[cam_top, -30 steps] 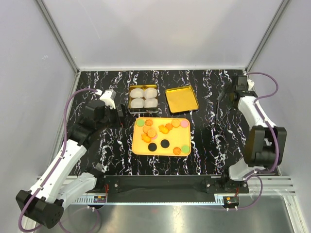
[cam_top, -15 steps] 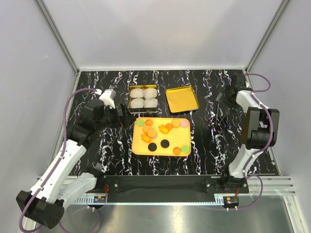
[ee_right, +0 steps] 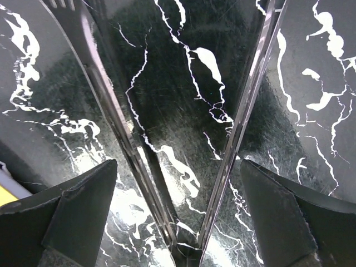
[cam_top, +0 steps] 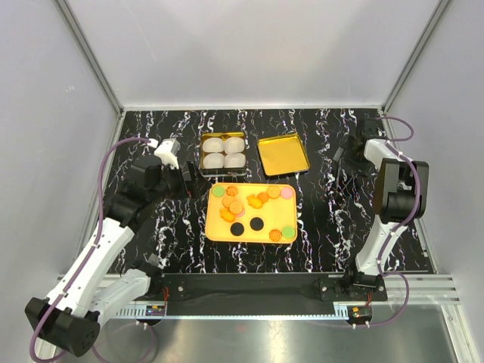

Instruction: Pack the cookies

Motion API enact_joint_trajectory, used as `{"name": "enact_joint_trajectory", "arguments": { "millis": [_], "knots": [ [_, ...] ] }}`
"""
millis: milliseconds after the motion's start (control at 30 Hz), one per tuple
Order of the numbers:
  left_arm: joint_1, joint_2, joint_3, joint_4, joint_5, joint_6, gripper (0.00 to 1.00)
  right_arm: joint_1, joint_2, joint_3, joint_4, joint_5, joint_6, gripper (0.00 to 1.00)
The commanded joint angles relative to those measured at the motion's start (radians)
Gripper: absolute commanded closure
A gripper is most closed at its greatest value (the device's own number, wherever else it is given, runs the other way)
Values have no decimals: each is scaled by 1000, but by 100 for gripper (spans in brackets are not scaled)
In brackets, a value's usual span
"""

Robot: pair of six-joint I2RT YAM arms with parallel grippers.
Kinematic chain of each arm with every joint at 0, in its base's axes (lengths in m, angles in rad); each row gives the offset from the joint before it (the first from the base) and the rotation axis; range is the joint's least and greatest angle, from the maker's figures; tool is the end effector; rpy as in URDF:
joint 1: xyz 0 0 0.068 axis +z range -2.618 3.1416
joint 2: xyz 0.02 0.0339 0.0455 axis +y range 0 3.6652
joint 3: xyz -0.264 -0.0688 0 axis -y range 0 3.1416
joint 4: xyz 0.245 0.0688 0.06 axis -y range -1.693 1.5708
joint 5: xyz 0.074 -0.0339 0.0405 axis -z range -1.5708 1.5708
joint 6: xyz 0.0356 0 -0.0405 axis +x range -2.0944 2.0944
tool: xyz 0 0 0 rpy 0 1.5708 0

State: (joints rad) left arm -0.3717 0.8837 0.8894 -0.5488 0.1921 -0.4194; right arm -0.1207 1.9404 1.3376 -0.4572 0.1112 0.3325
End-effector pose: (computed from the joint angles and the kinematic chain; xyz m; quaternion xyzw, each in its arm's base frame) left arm 0.1750 -0.0755 0.3227 0.0265 0.8677 -0.2656 0.4193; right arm 0.4013 -0.0526 0.1748 0.2307 0.9382 -0.0268 0.2565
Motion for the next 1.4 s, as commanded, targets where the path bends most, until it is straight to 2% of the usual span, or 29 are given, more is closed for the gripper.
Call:
{"name": "enact_joint_trajectory", "arguments": {
  "millis": [0,267,767,833,933,1000,1367],
  "knots": [
    [7,-11,-7,52,26,-5,1,4,22,57,-12,1,-26,0],
    [8,0,-7,53,29,-7,1,6,58,69,-20,12,-39,2],
    [24,18,-12,61,43,-10,1,39,97,60,-18,25,-52,18],
    [24,17,-12,62,43,-10,1,39,92,58,-18,36,-52,23],
    [24,21,-12,61,44,-9,1,41,59,61,-20,35,-46,41],
    [28,24,-12,62,47,-10,1,44,40,63,-28,38,-41,45],
    [42,27,-14,64,55,-12,1,93,-138,28,-77,74,-32,45]
  ]
}}
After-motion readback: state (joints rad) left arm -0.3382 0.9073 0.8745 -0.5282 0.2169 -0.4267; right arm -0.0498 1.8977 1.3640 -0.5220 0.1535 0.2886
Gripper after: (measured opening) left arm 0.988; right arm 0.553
